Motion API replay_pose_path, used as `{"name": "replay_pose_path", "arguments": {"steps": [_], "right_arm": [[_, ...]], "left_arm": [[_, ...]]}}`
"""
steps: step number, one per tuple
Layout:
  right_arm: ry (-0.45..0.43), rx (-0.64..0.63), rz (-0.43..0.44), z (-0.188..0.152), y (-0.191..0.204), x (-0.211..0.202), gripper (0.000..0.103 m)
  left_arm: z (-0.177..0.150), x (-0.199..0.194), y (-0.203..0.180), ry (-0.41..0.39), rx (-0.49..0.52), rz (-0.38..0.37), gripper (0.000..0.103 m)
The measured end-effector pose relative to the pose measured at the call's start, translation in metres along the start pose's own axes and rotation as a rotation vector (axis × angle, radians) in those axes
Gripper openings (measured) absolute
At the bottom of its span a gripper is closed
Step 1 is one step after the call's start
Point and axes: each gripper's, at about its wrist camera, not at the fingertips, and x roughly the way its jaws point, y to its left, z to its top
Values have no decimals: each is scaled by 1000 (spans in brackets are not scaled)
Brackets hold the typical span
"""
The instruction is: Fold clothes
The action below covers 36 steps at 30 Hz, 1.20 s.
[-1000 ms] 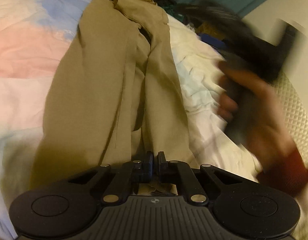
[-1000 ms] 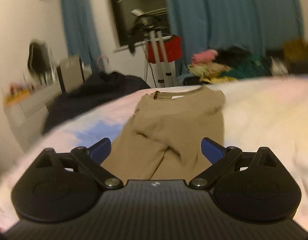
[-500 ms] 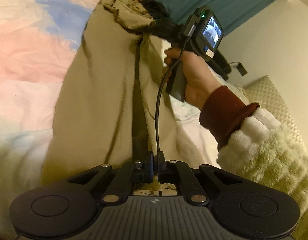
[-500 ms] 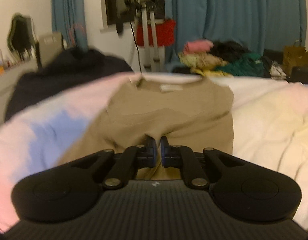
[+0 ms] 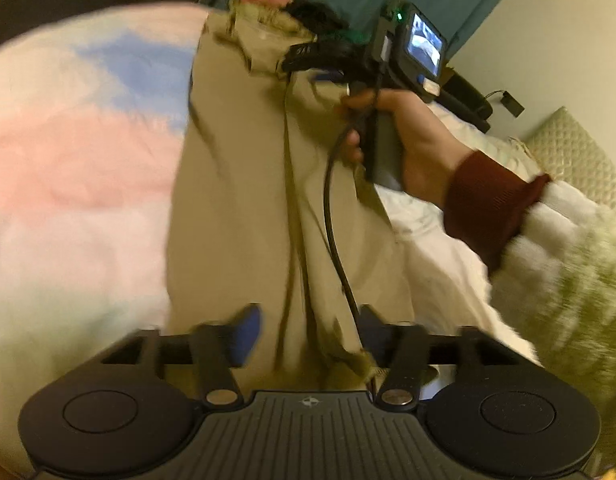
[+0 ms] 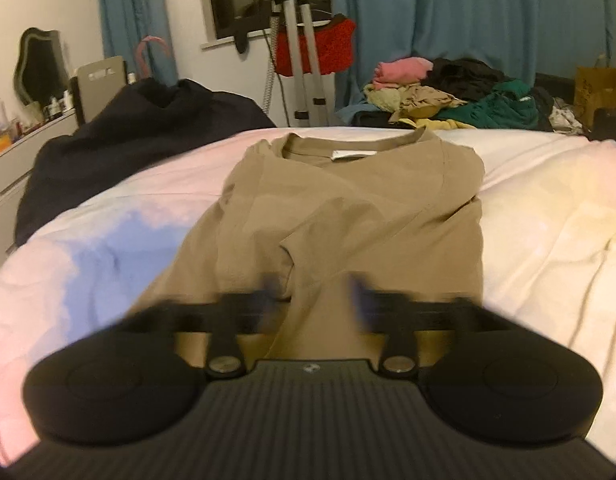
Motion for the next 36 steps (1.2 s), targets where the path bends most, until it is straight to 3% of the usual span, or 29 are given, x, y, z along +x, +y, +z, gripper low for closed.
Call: {"name": "replay_pose_path", "arguments": {"steps": [4,8,11,15,20,21,22,23,26,27,30,36], "right_arm": [[-32,20,-1,4,-2,-46,97],[-48,-22,-58,-2,-8,-92,97],[-65,56,-84,-16,-20,-131,97],[-79,209,-39,-46,-31,-186,97],[23,328,16,-90,-25,-226,96],[39,364,49,-99,-25,-229,91],[55,403,85,-109,-26,-231,77],[75,445,110,-119,-27,-232,71],[139,562,143,-147,-36,-228,65],[151,603,149,-154,-40,-227,59],[157,686,179,-161,-49,-227,57],[285,760,211,-178,-50,-210,57]], "left_arm": [[3,-12,-6,-78,73,70,81],[9,-17,-4,-109,44,102,81],[13,-26,0,-136,-3,111,81],[19,-37,10,-166,-49,134,81],[25,-15,33,-56,-161,134,79],[27,-8,39,-26,-191,130,79],[30,1,45,0,-222,131,76],[31,6,48,20,-245,134,73],[32,19,50,54,-266,153,73],[31,21,49,58,-256,164,73],[29,28,48,74,-233,182,73],[22,36,53,110,-257,195,73]]}}
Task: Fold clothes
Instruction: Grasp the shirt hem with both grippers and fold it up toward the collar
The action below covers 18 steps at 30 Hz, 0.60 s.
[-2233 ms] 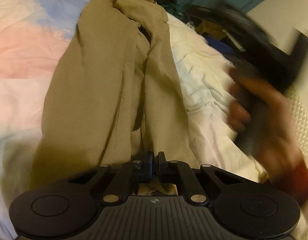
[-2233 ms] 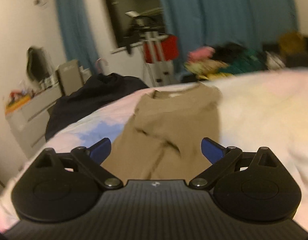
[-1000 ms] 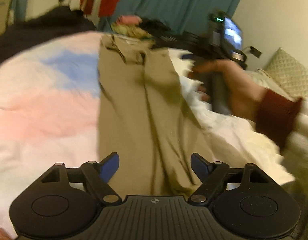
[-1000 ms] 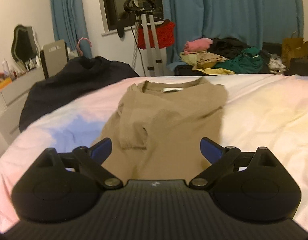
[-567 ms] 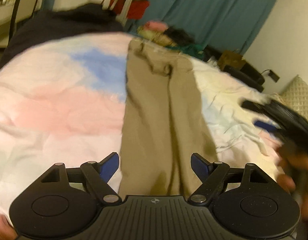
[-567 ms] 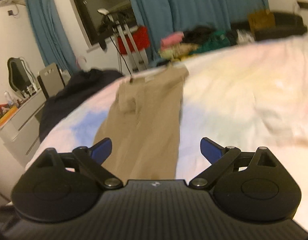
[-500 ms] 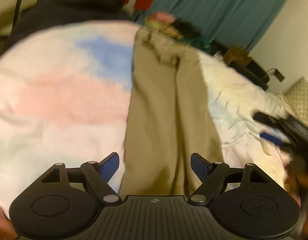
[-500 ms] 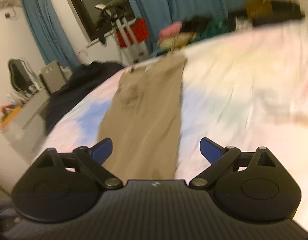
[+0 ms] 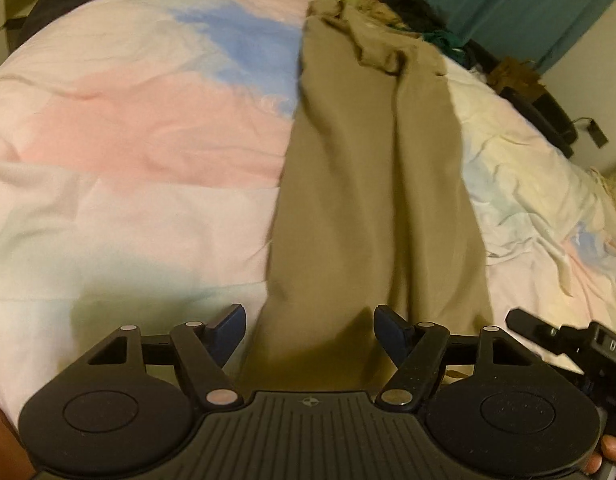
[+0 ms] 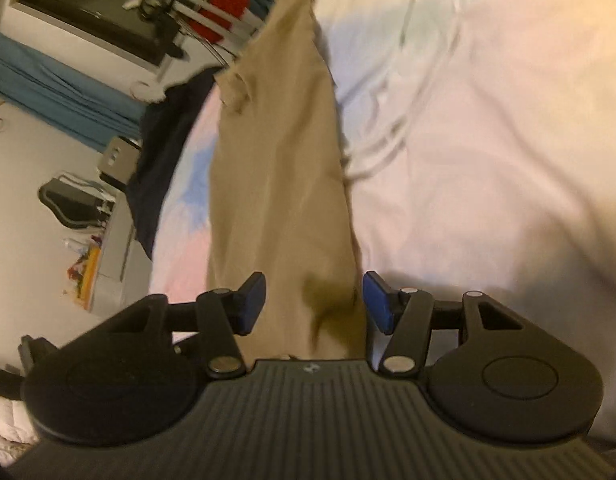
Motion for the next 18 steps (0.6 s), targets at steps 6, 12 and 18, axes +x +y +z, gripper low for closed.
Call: {"name": "replay_pose_path", "arguments": {"steps": [6,12,18], "right_arm": [[28,19,-59,-3,-1,6,57],[91,114,29,-10,-13,7,57],[132,138,120,-17,-10,3,39]], "left_arm": [[0,11,7,25,-47,-13,78],[-4,12,10,53,-71,-85,71],[-6,7,40,78,-245,-236,42]]}}
